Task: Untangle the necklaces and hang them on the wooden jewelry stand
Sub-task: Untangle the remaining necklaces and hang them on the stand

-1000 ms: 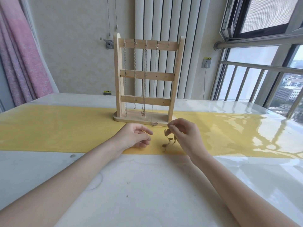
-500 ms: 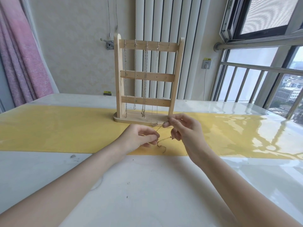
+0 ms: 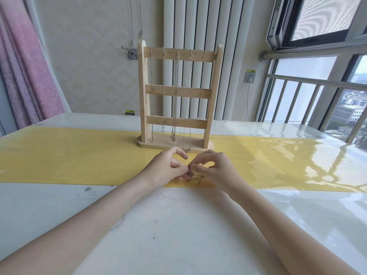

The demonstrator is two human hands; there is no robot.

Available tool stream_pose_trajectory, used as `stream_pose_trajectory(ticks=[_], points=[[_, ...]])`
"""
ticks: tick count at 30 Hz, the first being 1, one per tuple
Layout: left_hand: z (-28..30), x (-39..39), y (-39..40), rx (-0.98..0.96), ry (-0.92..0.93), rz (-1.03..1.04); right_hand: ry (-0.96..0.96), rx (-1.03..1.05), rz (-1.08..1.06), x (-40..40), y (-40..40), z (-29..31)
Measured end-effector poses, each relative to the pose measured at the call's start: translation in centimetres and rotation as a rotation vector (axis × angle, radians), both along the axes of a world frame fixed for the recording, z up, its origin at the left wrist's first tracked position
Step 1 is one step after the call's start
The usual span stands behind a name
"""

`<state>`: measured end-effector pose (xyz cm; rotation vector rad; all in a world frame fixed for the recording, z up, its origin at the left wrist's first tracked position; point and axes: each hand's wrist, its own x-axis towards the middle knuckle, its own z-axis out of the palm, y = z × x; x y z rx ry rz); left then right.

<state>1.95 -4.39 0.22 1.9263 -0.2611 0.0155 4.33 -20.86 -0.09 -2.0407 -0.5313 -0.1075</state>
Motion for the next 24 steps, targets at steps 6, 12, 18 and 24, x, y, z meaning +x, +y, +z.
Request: stream_pose_trajectory(ticks=[6, 12, 18, 24], points=[[-0.13, -0.3, -0.25, 0.146, -0.118, -0.023, -0.01, -0.042, 0.005, 0.25, 0.06, -0.08], [-0.22, -0.04, -0.2, 0.152, -0.191, 0.012, 0.03, 0.017, -0.006, -0.01, 0.04, 0.05], [-0.1, 0.12, -0.26, 0.089, -0.198, 0.077, 0.058, 0.074, 0.007, -0.02, -0.09, 0.04], [0.12, 0.52, -0.1, -0.049, -0.105, 0.106, 0.072, 0.102, 0.037, 0.02, 0.18, -0.14]])
